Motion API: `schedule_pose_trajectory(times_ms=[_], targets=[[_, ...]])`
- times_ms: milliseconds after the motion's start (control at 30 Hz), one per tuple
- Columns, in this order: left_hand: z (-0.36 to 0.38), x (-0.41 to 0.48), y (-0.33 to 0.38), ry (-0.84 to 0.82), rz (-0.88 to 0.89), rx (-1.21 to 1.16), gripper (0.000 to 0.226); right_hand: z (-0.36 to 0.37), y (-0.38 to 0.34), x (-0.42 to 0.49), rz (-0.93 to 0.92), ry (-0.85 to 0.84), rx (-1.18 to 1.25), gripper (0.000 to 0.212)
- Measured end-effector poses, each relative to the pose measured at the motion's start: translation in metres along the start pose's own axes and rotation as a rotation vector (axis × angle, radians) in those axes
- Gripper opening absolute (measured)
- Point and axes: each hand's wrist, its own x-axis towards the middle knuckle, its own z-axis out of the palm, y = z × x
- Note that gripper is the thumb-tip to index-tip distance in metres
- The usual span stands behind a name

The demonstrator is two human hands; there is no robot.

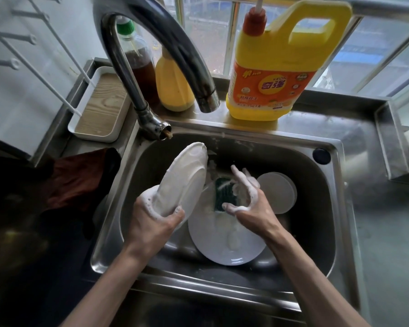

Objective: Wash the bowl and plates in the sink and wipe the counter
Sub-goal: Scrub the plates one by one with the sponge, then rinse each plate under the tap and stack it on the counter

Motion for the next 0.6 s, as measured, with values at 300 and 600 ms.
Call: schedule_pose_trajectory(times_ms=[300, 600], targets=[[0.009, -0.002, -0.010, -0.061, 0.277, 0.335, 0.023, 0.002, -0.037, -0.002, 0.317, 0.038, 0.662, 0.051], [0.004, 0.010, -0.022, -0.529, 0.653, 0.636, 0.085, -0.013, -0.013, -0.003, 0.348, 0.014, 0.549, 0.026]])
